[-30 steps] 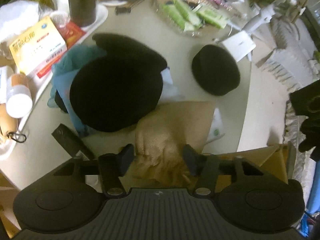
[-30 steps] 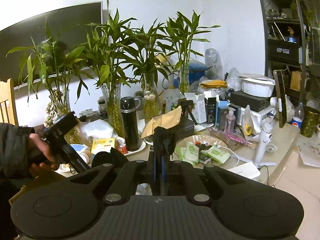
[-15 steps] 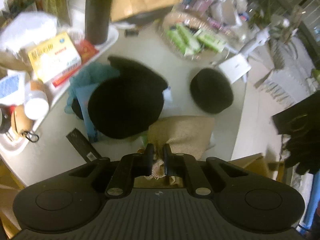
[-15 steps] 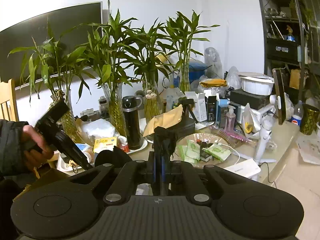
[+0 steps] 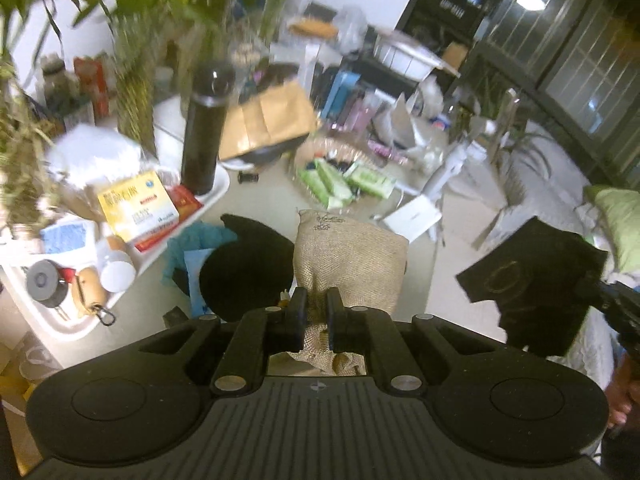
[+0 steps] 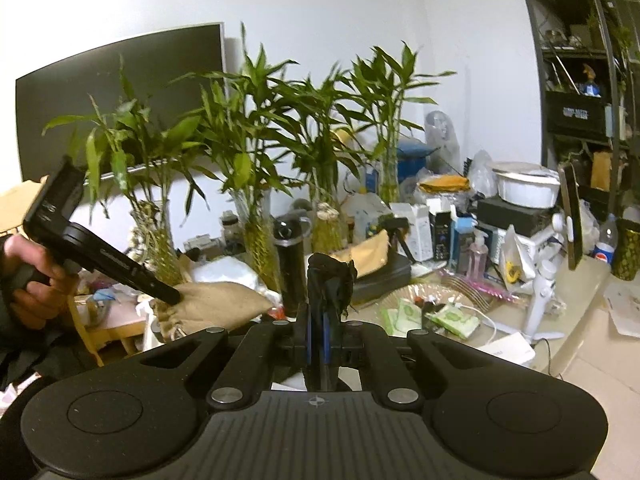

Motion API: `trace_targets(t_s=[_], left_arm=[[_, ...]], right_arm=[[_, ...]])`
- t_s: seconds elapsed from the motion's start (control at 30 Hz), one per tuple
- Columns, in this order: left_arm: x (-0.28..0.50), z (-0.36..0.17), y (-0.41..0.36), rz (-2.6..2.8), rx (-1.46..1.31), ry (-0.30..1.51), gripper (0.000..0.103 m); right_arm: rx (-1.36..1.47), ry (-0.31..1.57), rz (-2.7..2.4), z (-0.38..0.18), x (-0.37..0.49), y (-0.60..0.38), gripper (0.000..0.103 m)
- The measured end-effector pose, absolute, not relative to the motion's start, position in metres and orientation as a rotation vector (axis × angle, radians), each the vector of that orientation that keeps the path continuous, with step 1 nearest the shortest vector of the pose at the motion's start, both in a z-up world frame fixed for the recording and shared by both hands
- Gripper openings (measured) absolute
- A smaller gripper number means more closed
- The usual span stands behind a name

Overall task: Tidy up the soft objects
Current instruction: 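Lower the burlap sack into the box with the left tool while the right tool drops the black cloth in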

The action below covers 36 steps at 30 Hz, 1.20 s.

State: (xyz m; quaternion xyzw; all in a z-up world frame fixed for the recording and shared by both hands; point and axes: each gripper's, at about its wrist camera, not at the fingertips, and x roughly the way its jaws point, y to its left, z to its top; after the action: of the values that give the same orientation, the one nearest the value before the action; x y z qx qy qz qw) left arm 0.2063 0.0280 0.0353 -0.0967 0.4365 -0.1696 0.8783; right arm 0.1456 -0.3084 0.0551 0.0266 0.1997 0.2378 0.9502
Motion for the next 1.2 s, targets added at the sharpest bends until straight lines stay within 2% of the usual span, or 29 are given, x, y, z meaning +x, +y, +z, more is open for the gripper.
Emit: trace_targets(t_s=[0.23,0.53,0.57,0.7,0.77,0.8,1.2], left_arm=[[0.158,0.055,0.037,-0.364,-0.207,0.866,0.010],[0.109,0.025,0.041,-0.339,-0.198,0.898,0.014],[0.104,0.020,0.041,-0.345,-0.191,0.902,0.022],[0.088,0.003,0.039,-0.342,-0.146,0.892,0.036],[0.079,-0.001,0.041,-0.313,-0.116,0.881,0.051],[0.076,-0.002,0.042,-0.298,-0.102,0.876,0.053],[0.038,-0.005,0.048,-0.186,0.008,0.788,0.056]], right_arm=[[0.038,0.397,0.537,0.062,0.131,-0.292,0.008],[0.041,0.438,0.585,0.052,0.117,-0.275,0.008],[0.042,0.445,0.588,0.051,0.117,-0.275,0.008],[0.052,0.475,0.591,0.041,0.112,-0.273,0.008],[0.063,0.493,0.590,0.036,0.111,-0.272,0.008],[0.070,0.502,0.589,0.033,0.111,-0.272,0.008],[0.166,0.559,0.627,0.020,0.117,-0.264,0.008]])
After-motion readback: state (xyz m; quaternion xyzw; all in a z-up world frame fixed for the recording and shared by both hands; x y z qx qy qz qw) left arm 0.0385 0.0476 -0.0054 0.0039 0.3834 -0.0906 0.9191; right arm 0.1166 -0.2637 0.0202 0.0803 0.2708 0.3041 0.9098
